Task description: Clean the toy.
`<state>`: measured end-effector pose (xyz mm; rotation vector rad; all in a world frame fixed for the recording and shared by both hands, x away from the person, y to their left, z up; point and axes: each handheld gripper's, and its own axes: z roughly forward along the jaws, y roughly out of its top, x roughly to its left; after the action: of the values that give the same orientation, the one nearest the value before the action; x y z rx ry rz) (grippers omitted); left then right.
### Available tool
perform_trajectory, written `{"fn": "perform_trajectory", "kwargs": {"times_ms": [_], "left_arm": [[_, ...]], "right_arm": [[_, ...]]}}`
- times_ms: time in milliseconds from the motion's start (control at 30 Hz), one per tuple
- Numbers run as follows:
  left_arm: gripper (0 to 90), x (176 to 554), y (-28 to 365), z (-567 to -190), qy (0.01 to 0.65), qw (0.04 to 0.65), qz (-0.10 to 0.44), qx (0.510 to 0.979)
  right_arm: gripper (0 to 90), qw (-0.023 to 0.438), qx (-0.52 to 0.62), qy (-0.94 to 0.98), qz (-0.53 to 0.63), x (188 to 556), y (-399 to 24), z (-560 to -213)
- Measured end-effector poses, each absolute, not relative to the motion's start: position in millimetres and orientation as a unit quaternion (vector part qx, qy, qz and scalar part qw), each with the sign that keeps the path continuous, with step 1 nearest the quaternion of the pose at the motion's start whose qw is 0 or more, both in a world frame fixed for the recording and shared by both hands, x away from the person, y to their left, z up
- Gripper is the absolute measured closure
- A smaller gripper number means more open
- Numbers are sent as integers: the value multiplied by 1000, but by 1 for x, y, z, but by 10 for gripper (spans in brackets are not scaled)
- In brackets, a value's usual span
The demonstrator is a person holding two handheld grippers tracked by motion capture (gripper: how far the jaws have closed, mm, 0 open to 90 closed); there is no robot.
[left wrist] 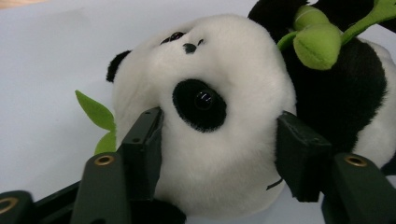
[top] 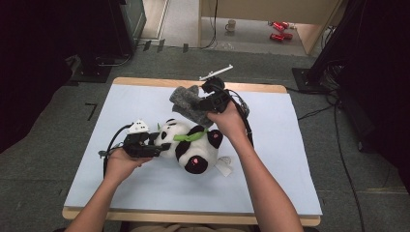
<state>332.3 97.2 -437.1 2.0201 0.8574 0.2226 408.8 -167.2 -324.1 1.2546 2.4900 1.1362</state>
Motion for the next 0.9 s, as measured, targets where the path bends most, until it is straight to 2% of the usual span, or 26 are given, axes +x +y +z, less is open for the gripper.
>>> {"fn": "perform_trajectory", "kwargs": {"times_ms": [467, 900], "left_arm": [[400, 334, 101, -441, 353, 466, 78, 807], [402, 333, 100, -441, 363, 459, 76, 808]], "right_arm": [[706, 43, 412, 828, 378, 421, -114, -332], [706, 13, 403, 853, 331, 426, -71, -372]]}}
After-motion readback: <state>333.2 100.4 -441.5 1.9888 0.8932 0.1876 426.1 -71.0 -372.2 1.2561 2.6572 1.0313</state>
